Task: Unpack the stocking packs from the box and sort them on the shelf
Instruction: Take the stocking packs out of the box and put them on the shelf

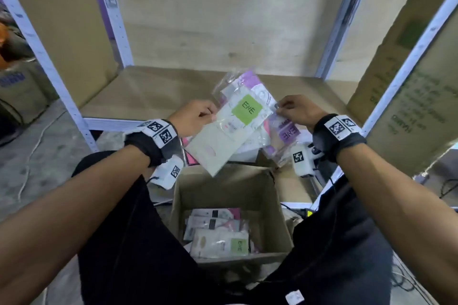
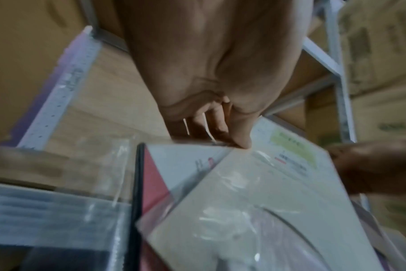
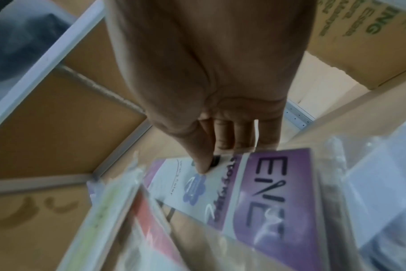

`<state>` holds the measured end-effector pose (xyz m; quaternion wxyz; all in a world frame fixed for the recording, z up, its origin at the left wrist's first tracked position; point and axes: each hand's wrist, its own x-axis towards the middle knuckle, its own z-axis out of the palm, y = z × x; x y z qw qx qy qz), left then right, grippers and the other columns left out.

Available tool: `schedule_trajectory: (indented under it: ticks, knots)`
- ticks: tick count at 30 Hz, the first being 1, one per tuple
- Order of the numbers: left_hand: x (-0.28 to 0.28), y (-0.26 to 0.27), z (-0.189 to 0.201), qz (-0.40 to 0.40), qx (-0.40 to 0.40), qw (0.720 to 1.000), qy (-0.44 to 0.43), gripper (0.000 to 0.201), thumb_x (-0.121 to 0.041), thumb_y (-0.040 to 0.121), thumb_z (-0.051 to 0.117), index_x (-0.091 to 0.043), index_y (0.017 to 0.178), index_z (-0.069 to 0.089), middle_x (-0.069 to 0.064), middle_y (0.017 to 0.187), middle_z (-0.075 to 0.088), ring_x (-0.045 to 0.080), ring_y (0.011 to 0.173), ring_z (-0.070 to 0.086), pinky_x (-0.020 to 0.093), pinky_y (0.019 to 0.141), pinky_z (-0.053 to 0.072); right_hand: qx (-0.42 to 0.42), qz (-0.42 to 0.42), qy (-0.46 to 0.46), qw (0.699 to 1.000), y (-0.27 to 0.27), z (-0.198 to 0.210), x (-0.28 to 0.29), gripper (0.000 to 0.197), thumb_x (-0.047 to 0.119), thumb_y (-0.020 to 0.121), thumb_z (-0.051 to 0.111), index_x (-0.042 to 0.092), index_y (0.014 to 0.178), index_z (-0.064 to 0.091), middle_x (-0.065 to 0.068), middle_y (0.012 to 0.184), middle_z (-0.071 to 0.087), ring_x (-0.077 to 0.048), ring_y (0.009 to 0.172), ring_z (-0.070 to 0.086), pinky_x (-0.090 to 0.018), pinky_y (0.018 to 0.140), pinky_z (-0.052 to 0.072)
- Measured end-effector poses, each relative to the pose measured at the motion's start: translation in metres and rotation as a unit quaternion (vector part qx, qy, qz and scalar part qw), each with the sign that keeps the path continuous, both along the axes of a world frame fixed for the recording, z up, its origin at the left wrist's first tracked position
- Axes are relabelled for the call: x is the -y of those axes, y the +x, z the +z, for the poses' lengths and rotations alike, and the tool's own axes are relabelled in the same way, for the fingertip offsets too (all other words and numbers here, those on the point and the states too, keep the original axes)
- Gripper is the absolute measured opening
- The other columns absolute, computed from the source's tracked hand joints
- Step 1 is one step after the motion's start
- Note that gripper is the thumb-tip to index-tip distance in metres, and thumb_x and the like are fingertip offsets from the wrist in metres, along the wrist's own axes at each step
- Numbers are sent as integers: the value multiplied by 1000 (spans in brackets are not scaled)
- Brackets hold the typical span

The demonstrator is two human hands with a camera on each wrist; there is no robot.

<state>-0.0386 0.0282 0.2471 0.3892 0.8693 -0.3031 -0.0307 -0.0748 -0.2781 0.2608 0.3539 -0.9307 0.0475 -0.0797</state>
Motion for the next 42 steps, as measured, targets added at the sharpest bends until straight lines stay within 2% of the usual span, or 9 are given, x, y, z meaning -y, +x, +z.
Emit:
schedule_trajectory:
  ticks: [5, 9, 14, 20, 26, 29, 33, 37, 42]
  knots:
    - [-13, 34, 16, 84, -53, 988, -115, 21, -3, 99, 56, 5, 118, 59, 15, 114, 66, 17, 101, 57, 21, 85, 48, -14, -54, 82, 995, 13, 15, 8, 4, 11, 93, 63, 12, 90, 63, -2, 78, 59, -14, 66, 53, -26, 61, 45]
    - [-19, 66, 11, 136, -85, 969, -185, 29, -1, 99, 54, -1, 128, 57, 21, 132, 62, 28, 117, 59, 46, 109, 45, -39, -106, 231, 966, 32, 11, 6, 7, 9, 95, 62, 11, 88, 62, -4, 76, 59, -18, 67, 57, -34, 70, 52]
    - [-25, 111, -9, 210, -136, 938, -238, 33, 4, 97, 51, -19, 118, 64, 16, 124, 67, 37, 118, 63, 55, 103, 49, -68, -129, 313, 939, 68, 4, -4, 14, 6, 94, 63, 11, 82, 58, -8, 81, 64, -20, 68, 61, -30, 57, 50]
    - [-36, 168, -28, 269, -195, 916, -226, 38, 6, 96, 47, -8, 128, 62, 19, 126, 67, 38, 116, 63, 53, 103, 50, -118, -111, 316, 935, 120, -10, -29, 5, 4, 95, 61, 6, 90, 60, -10, 83, 66, -21, 70, 62, -32, 61, 52]
    - [-51, 209, -34, 326, -193, 902, -208, 37, 9, 94, 45, -3, 124, 64, 22, 122, 67, 37, 109, 65, 45, 99, 52, -143, -83, 286, 944, 180, -23, -58, 17, 5, 92, 66, 4, 76, 58, -12, 76, 60, -22, 63, 58, -29, 59, 50]
    - [-64, 230, -39, 378, -176, 889, -190, 35, 0, 92, 55, -5, 125, 66, 16, 123, 68, 31, 107, 64, 35, 100, 50, -142, -70, 245, 956, 212, -31, -78, 19, 5, 89, 70, 6, 74, 58, -13, 76, 59, -25, 68, 57, -35, 69, 49]
    - [-86, 256, -44, 391, -171, 885, -185, 58, -14, 85, 74, -11, 140, 55, 9, 137, 61, 26, 124, 59, 34, 107, 46, -111, -70, 181, 975, 251, -38, -110, 26, 13, 85, 74, 10, 99, 53, -12, 89, 65, -29, 78, 65, -45, 79, 58]
    - [-107, 281, -50, 341, -167, 907, -183, 77, 10, 78, 76, 1, 146, 42, 18, 141, 56, 32, 125, 57, 47, 108, 46, -93, -57, 161, 981, 279, -39, -140, 38, 13, 83, 75, 8, 114, 54, -8, 90, 66, -18, 65, 61, -28, 49, 48]
    - [-133, 312, -54, 382, -123, 906, -135, 58, 7, 80, 72, -3, 135, 57, 16, 131, 65, 31, 120, 62, 46, 106, 48, -115, -1, 148, 982, 311, -43, -170, 48, 9, 83, 73, 4, 127, 53, -15, 115, 66, -27, 102, 65, -39, 89, 55]
